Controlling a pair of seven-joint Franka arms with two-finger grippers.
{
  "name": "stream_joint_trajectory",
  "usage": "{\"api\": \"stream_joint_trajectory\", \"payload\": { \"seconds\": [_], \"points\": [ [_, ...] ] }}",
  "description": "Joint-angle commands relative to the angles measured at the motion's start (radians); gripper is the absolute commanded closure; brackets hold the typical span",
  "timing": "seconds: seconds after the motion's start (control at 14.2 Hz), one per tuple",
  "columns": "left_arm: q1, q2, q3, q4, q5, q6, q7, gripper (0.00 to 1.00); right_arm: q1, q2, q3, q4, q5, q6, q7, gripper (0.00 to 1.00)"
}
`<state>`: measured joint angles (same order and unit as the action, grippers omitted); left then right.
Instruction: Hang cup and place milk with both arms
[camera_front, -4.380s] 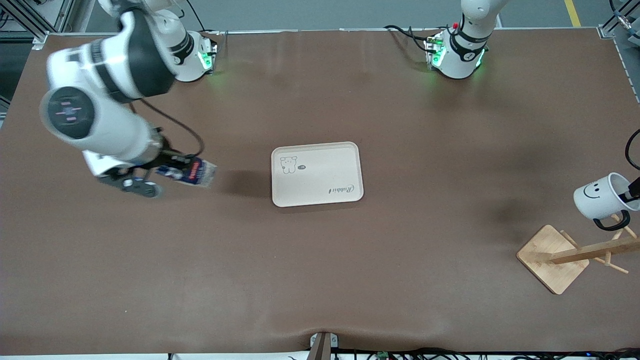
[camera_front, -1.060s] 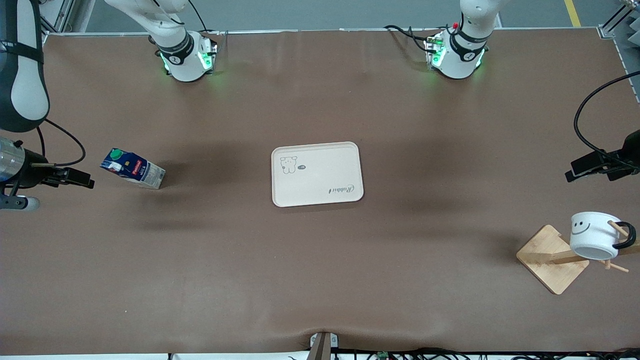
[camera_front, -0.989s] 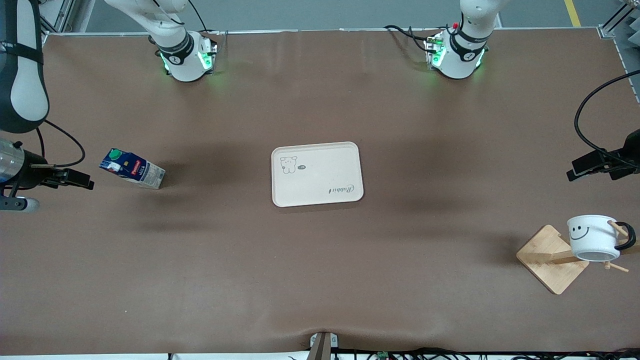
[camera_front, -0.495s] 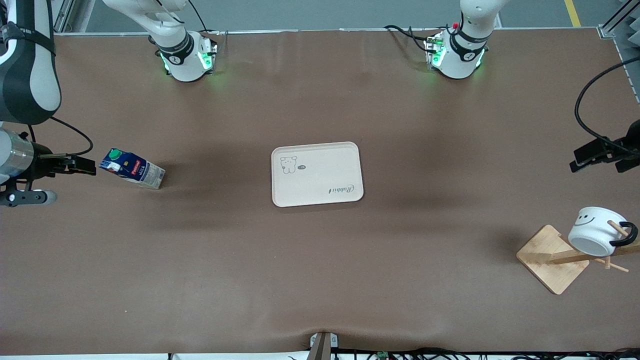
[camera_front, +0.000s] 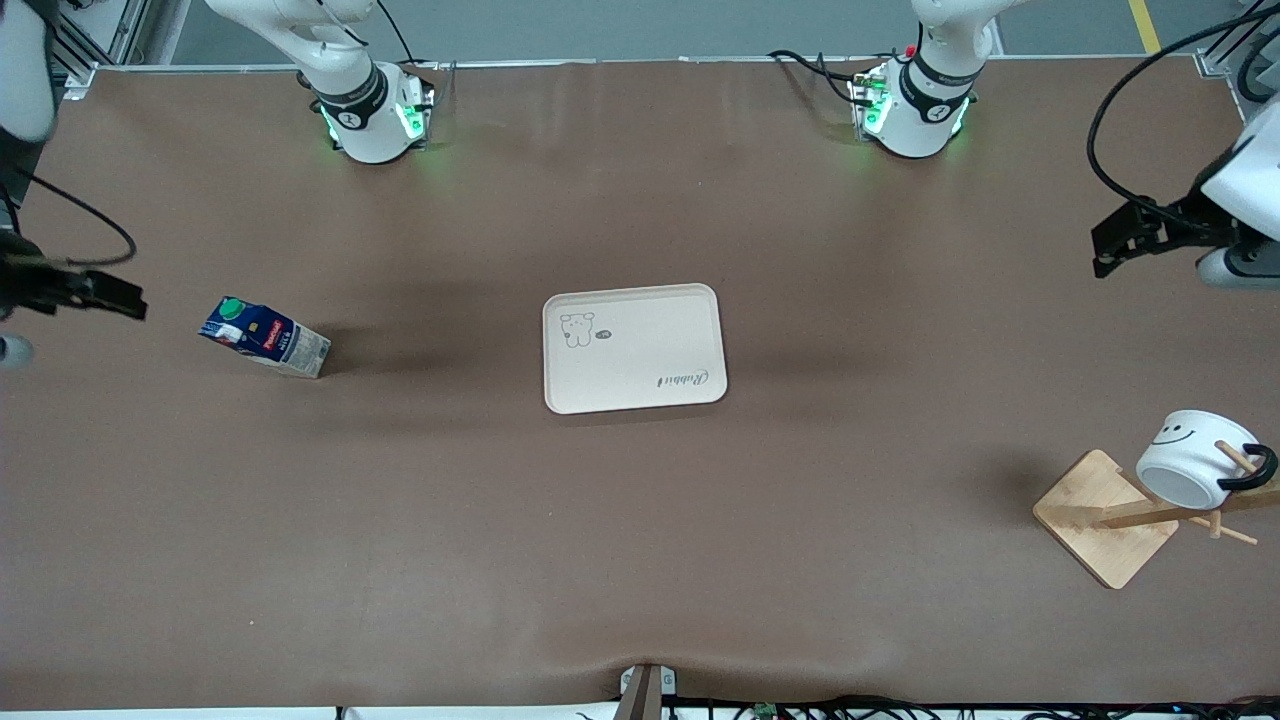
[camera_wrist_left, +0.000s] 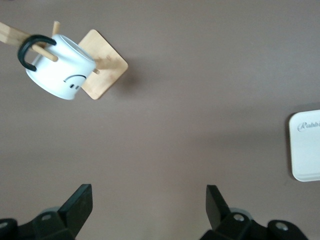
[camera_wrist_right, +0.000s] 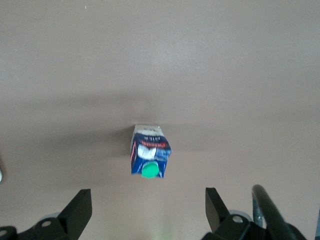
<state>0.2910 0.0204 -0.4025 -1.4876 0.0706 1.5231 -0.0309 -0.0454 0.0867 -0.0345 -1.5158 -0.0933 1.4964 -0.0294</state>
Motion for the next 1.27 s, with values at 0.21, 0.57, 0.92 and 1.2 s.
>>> {"api": "stream_joint_trajectory", "payload": {
  "seconds": [0.21, 0.57, 0.92, 1.2],
  "points": [
    [-0.309, -0.151, 0.344, -0.166, -0.058, 0.012, 0.006, 0.00, -0.014, -0.166, 0.007, -0.121, 0.029, 0.047, 0.154, 0.00],
    [-0.383, -0.191, 0.390, -0.195, -0.049, 0.006, -0.070, 0.00, -0.019, -0.186, 0.004, -0.116, 0.063, 0.050, 0.177, 0.00],
    [-0.274, -0.203, 0.317, -0.194, -0.049, -0.007, -0.067, 0.00, -0.018, -0.202, 0.001, -0.119, 0.063, 0.025, 0.080, 0.00],
    [-0.270, -0.174, 0.337, -0.137, -0.051, -0.030, -0.055, 0.00, -0.007, -0.168, 0.007, -0.106, 0.061, 0.025, 0.069, 0.00]
  ]
}}
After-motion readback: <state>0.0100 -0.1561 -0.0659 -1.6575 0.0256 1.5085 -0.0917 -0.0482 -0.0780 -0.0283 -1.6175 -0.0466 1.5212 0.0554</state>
